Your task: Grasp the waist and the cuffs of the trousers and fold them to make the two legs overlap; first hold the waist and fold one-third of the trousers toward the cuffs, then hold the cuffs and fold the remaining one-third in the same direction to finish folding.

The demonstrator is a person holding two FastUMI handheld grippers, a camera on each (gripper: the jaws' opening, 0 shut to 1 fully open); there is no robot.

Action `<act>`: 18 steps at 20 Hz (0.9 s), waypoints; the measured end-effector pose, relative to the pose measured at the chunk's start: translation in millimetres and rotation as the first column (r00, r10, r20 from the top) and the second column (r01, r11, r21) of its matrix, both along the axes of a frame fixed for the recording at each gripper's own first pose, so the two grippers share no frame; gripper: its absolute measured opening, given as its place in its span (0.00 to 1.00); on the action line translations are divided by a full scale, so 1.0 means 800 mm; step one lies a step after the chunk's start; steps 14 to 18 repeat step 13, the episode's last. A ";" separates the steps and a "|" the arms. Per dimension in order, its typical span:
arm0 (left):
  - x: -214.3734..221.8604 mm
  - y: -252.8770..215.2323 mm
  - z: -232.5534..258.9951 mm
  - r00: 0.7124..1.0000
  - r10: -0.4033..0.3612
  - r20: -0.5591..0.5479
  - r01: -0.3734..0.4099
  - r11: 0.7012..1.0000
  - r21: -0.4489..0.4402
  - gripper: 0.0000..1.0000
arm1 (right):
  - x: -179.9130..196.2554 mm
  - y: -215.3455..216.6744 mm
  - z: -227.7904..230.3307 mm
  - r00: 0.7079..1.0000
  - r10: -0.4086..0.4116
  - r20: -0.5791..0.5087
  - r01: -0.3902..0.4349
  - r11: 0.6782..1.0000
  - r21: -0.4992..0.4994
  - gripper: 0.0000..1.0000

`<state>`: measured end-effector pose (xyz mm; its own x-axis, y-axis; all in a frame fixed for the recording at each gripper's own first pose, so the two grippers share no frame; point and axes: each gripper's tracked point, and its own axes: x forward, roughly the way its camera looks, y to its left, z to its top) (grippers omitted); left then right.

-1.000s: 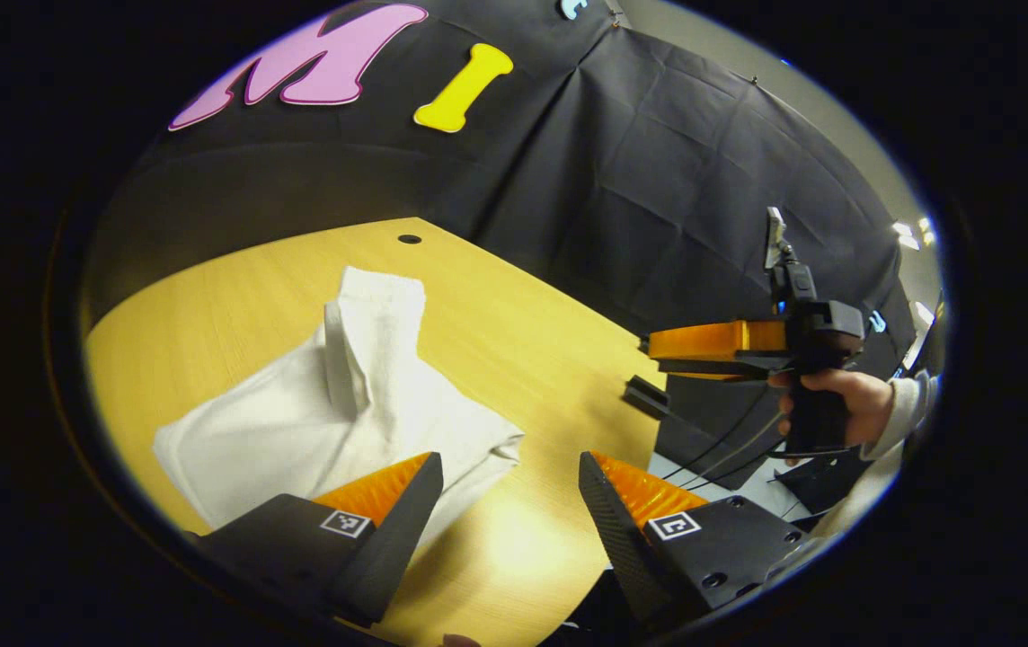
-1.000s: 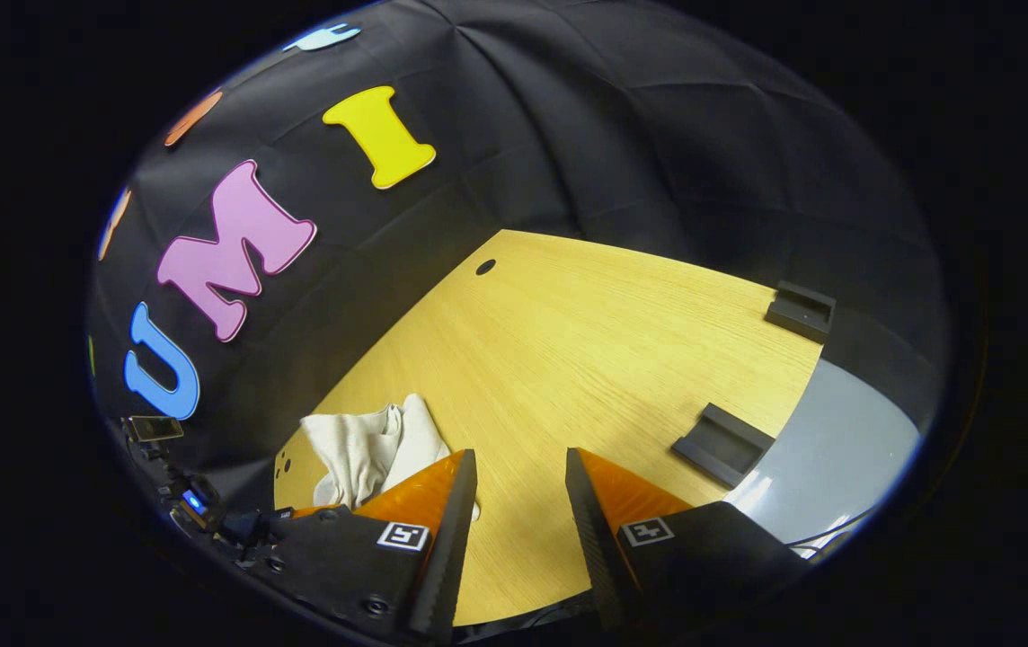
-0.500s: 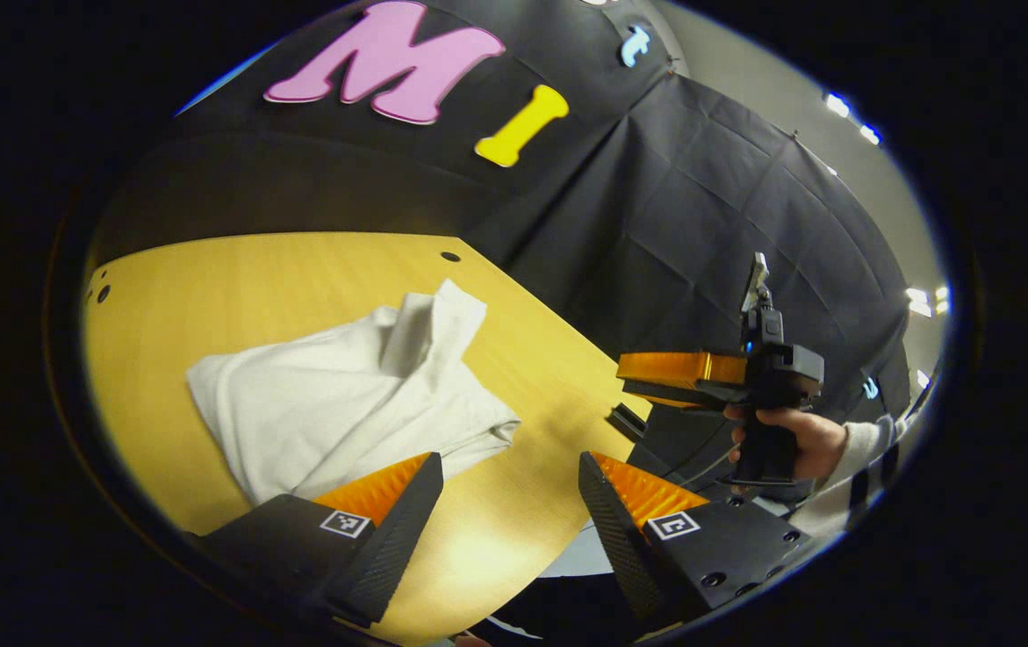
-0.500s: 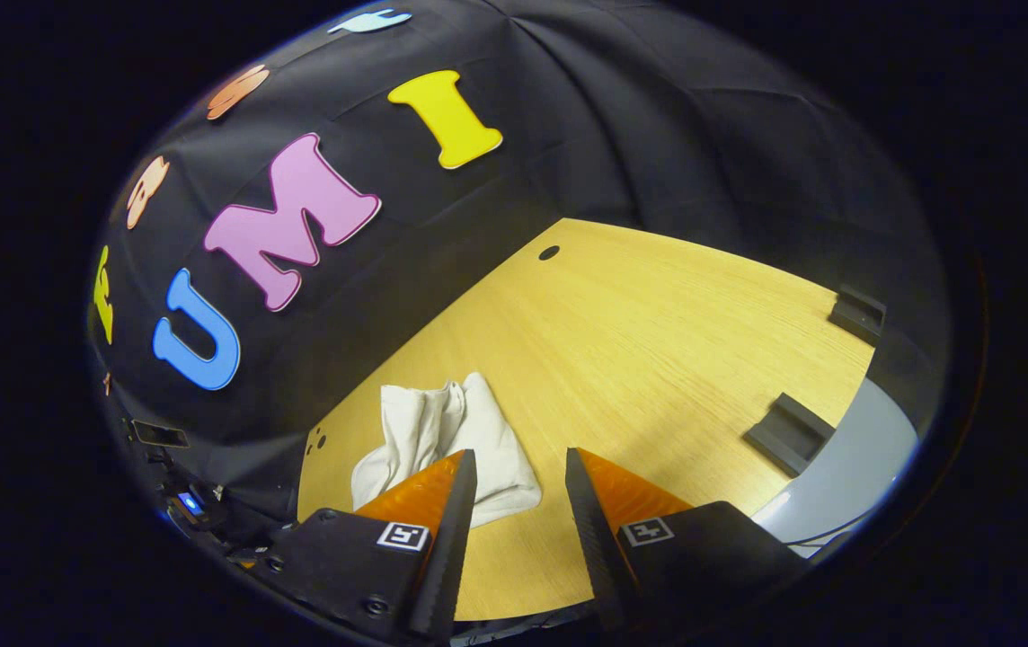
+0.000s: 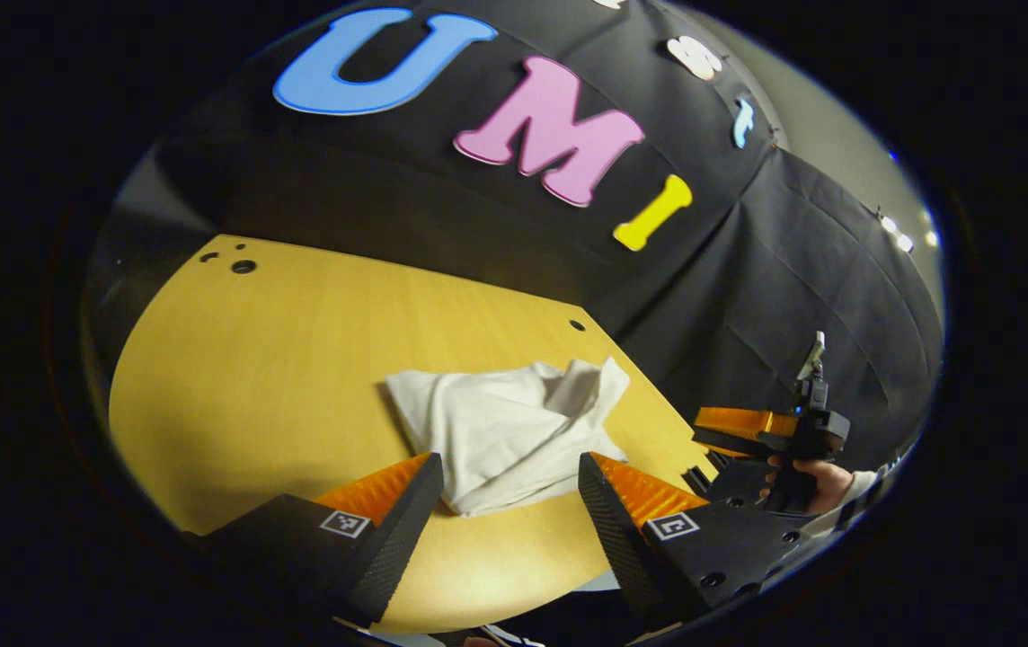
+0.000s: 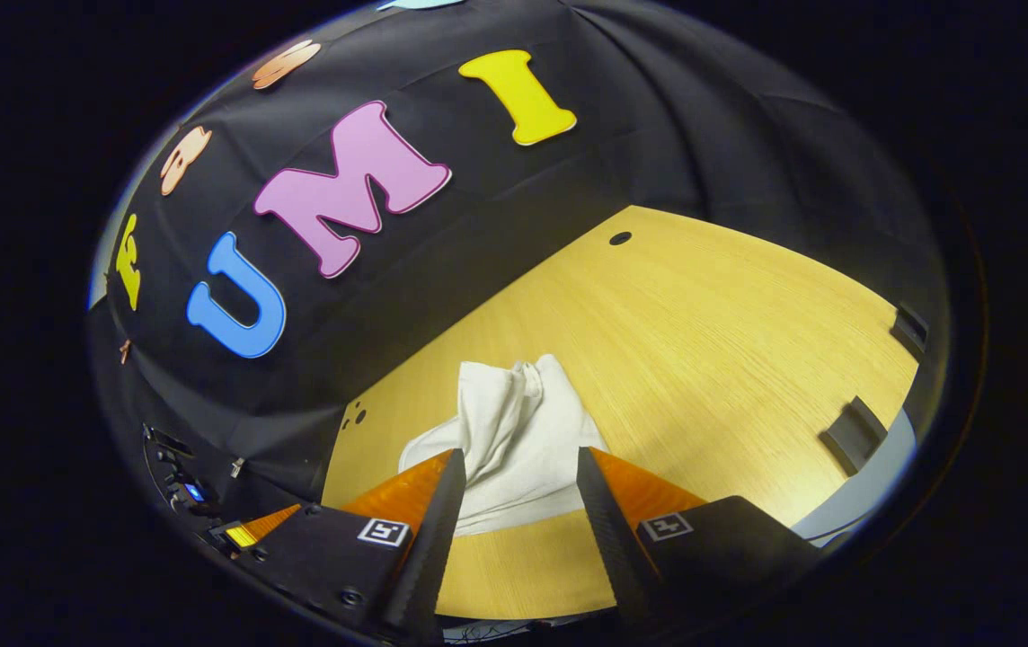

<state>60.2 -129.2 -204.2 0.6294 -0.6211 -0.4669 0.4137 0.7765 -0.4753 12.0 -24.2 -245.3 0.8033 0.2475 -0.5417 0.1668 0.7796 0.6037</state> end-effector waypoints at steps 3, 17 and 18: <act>0.022 0.058 0.012 0.988 0.153 0.007 -0.153 0.988 -0.025 0.96 | 0.016 0.014 0.016 0.999 0.013 0.039 -0.013 1.000 -0.005 0.83; 0.020 0.158 0.017 0.915 0.404 -0.001 -0.404 0.913 -0.051 0.96 | 0.038 0.050 0.009 0.995 0.090 0.045 -0.089 0.996 -0.029 0.83; 0.020 0.158 0.017 0.915 0.404 -0.001 -0.404 0.913 -0.051 0.96 | 0.038 0.050 0.009 0.995 0.090 0.045 -0.089 0.996 -0.029 0.83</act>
